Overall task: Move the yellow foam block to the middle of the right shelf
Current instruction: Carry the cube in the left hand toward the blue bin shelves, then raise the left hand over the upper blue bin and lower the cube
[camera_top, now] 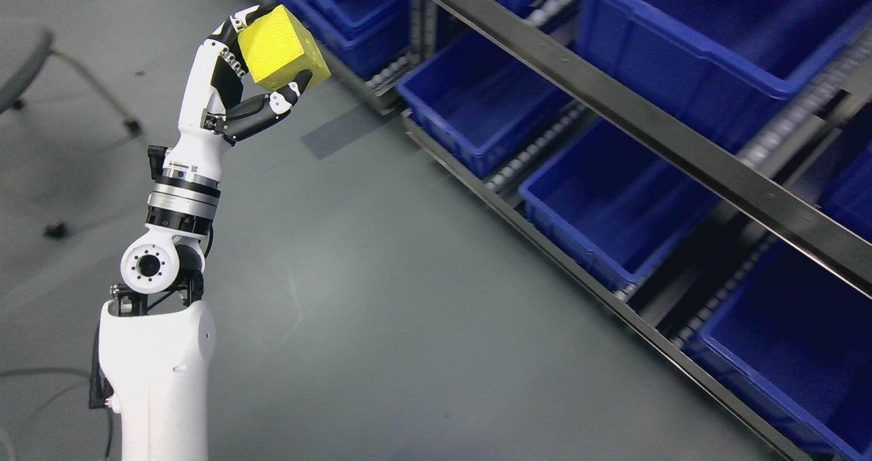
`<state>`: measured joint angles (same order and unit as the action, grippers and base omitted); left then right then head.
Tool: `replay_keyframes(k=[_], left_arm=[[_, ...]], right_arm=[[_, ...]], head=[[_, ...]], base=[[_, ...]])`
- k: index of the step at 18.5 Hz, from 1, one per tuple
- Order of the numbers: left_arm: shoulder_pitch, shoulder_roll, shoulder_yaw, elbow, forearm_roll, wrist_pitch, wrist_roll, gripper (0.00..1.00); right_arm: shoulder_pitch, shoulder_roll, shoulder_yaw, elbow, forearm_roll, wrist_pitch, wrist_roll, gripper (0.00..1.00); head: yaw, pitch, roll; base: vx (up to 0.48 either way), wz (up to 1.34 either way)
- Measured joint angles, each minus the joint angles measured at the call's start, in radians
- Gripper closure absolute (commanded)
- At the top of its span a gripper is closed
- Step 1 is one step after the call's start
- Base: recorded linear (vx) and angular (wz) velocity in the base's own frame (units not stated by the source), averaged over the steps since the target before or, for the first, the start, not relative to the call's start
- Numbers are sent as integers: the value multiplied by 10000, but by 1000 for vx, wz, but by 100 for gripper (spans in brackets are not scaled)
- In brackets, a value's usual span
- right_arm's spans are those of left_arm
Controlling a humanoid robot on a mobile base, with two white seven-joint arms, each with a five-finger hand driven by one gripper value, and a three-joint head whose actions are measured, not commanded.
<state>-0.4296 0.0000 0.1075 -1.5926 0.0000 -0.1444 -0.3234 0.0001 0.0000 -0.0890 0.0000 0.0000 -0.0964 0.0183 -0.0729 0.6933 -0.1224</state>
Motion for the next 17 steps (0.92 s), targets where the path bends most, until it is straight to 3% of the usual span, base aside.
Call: replay_keyframes(k=[10,17], left_arm=[[-366,-1,-16,-2,0,109,-41,46],[-1248,0,-16,-32,0,559,-44,46]], right_arm=[[2,0,0,0,0,0,0,0],[-1,0,0,0,0,1,0,0]], head=[[0,2,0],[0,8,0]], base=[[204,-1088],[181,-336]])
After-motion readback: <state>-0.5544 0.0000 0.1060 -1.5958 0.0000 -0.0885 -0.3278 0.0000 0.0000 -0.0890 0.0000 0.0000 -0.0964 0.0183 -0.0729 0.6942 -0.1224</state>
